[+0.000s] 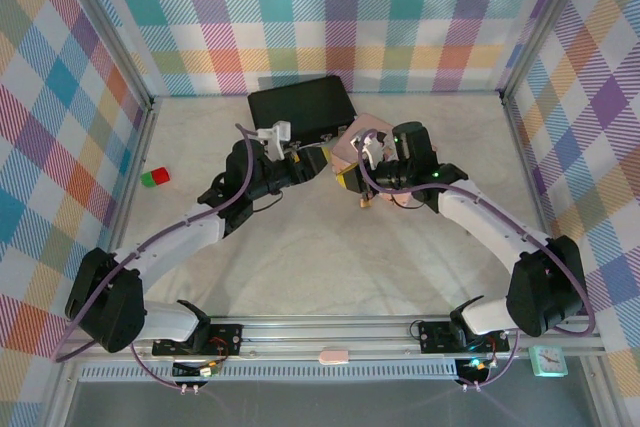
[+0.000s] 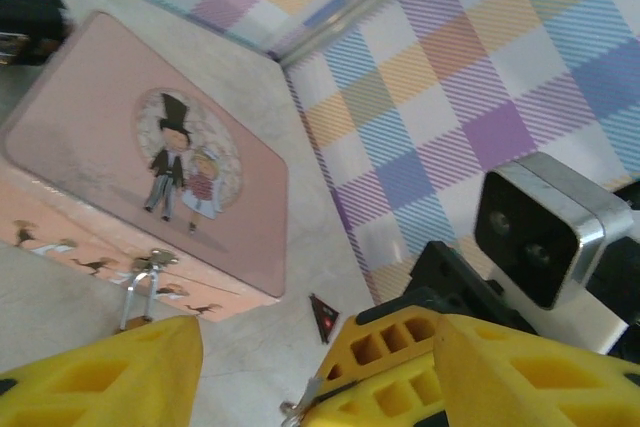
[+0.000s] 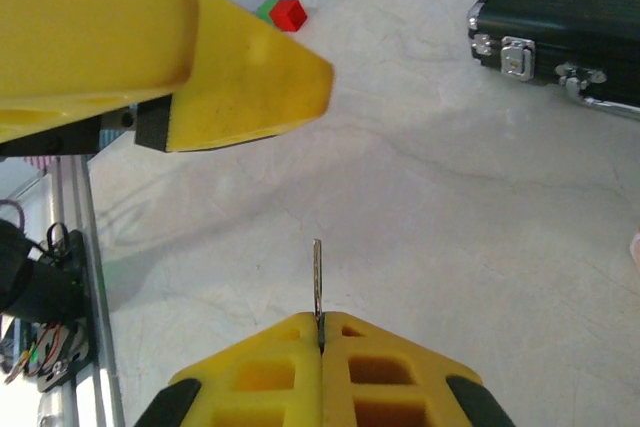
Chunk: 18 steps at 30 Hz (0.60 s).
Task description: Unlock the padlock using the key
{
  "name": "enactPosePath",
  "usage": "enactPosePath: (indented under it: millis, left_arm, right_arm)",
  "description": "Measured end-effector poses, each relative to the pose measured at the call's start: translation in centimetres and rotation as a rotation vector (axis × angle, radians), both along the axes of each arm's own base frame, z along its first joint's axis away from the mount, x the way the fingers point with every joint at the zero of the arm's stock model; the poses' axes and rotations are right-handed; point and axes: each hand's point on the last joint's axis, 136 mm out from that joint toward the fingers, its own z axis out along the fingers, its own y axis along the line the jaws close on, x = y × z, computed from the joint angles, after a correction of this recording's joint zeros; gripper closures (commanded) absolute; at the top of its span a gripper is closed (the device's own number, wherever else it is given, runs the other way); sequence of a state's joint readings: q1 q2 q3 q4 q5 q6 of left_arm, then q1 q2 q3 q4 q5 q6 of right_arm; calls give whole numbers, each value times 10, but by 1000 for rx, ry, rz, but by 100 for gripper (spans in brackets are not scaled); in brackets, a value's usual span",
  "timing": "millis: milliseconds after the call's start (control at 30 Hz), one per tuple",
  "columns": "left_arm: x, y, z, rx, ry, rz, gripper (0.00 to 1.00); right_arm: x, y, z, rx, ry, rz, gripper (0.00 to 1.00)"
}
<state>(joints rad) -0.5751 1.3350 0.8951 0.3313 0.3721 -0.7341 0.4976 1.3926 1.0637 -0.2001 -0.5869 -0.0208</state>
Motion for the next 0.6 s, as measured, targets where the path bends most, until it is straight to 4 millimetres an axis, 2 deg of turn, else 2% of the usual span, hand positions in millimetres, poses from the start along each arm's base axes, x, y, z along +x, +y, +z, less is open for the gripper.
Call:
enactPosePath:
  millis: [233,433,533,600]
  left_arm:
    - [-5,-19,-12,8,5,-121,53]
    - [-15,-28,-2,-24,-29,-189,56]
    - [-17,-29,1,-35,-39,-206,68]
    - [-18,-30,2,-41,-36,-214,81]
  right_arm:
    - [-11,7,20,45,5,83,100]
    - [-13,5,21,82,47,115,100]
    - [-11,5,16,87,77,118,100]
    - [-10,5,15,90,91,118,100]
